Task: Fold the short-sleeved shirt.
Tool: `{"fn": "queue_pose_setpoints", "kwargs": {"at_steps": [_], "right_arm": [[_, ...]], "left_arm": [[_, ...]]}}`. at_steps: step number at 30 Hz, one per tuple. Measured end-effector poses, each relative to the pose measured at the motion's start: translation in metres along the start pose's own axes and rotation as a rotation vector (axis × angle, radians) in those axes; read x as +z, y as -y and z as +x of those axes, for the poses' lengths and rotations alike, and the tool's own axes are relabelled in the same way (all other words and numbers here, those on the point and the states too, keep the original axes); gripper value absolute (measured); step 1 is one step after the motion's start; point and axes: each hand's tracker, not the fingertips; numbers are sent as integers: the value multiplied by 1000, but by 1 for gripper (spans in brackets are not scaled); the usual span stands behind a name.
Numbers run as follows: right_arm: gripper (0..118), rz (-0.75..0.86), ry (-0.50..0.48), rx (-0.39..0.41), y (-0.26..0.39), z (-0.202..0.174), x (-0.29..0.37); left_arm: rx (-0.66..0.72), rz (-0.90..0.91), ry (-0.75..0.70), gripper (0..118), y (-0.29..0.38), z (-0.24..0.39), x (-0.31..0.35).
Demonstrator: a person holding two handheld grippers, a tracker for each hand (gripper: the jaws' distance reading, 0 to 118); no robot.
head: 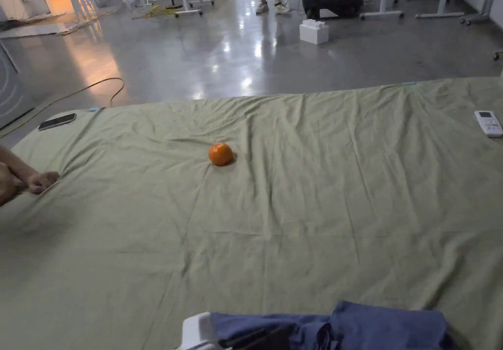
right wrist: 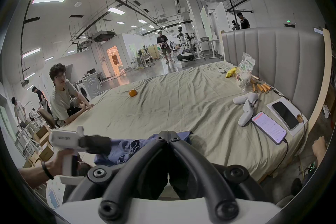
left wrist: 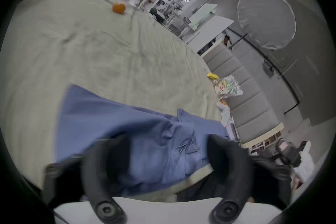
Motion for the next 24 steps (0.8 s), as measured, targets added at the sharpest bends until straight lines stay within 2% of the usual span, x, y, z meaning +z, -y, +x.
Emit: {"fn": "queue_pose_setpoints", "kwargs": {"at_steps": [5,9,12,14,15,17,18,20,22,24], "right_arm": [[0,-27,-17,27,4,-7,-7],[0,-38,-34,28,6,-10,-3],[1,-49,-33,54,6,-11,-1],[1,-57,-26,58,5,-12,-1],[1,-59,-22,58,4,-12,0],[1,-51,-22,47,5,-12,2],[1,-53,-32,28,4,-11,2],[1,-65,-38,9,5,-11,0],[1,-80,-21,22,6,-14,-1],[1,-81,-21,33,8,-16,3]], "left_arm": [[223,52,-24,109,-12,-71,47],[409,110,42,109,-8,-119,41],[496,51,61,107,-1,-133,19],[457,69,104,91,0,-131,14],[464,65,93,73,-7,-89,18],[479,-13,90,41,-3,-80,7],[460,-36,75,22,2,-76,0],[480,-75,73,18,3,-79,-7],[585,-28,124,14,3,-79,1],[559,16,134,13,0,-73,11]]}}
